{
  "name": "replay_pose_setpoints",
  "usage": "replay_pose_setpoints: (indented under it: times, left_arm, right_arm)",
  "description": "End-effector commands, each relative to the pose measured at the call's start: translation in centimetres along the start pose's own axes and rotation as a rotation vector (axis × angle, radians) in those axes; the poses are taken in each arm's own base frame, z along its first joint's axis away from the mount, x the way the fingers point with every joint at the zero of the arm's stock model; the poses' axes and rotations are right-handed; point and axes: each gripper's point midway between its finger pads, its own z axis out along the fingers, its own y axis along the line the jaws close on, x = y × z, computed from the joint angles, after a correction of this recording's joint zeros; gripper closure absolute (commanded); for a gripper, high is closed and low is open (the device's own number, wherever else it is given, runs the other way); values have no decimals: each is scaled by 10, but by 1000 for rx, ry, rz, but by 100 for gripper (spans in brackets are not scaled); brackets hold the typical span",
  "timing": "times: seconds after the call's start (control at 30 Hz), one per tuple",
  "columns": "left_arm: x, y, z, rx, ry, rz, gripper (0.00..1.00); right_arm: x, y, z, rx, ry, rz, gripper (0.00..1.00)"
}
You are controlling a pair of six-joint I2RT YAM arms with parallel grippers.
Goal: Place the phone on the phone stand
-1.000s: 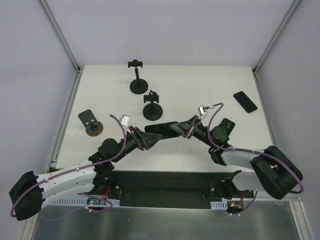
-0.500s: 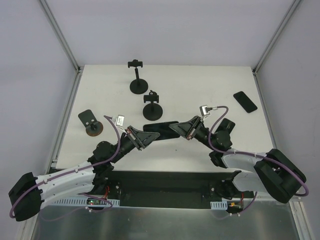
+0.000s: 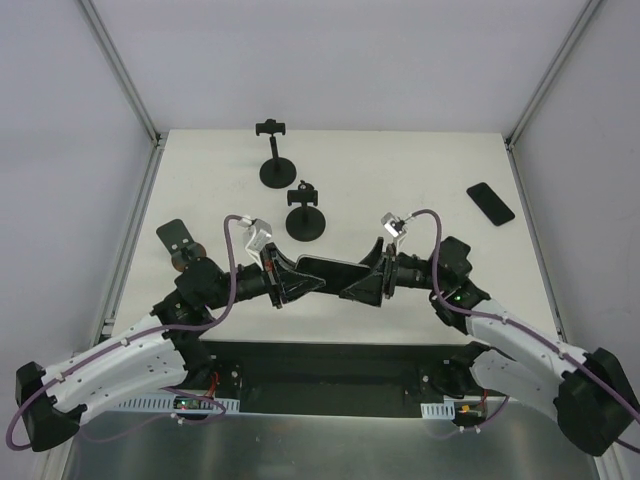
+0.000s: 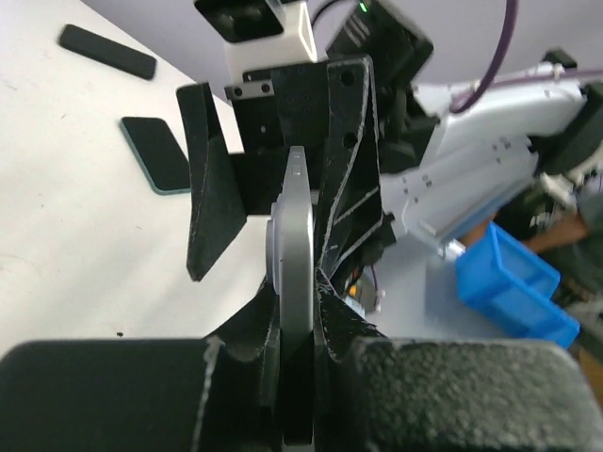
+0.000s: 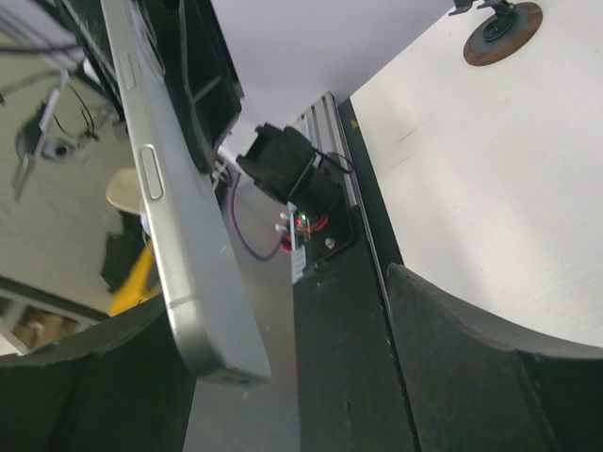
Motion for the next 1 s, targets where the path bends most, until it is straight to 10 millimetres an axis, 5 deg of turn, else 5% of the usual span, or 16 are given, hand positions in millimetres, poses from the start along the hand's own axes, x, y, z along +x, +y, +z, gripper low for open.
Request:
replay_pose_setpoints:
  times: [0.0,0.5,0.63,0.7,0.8,0.87,0.97]
  left_arm:
    - [3,-30,-13,121,164,167,100]
    - [-2,-37,1,154,332,161,100]
    - [-8,-40,6,161,332,145,100]
    - [-11,-40,7,153,322,122,100]
    - [-21,-41,12,134,258,77,99]
    - [-23,-39,12,128,220,52,78]
    - [-30,-45,10,175,130,28,66]
  right_arm:
    - [26,12,-20,-10,177,-169,25]
    - [20,59,-21,-105,192,-276,71]
    - [28,58,-15,-108,220,-286,79]
    - [27,53,-10,-73,202,-298,99]
    - [15,42,-4,-2,89,-302,99]
    - [6,47,-4,-14,-1,-298,99]
    - [-9,52,-3,-25,-116,-277,99]
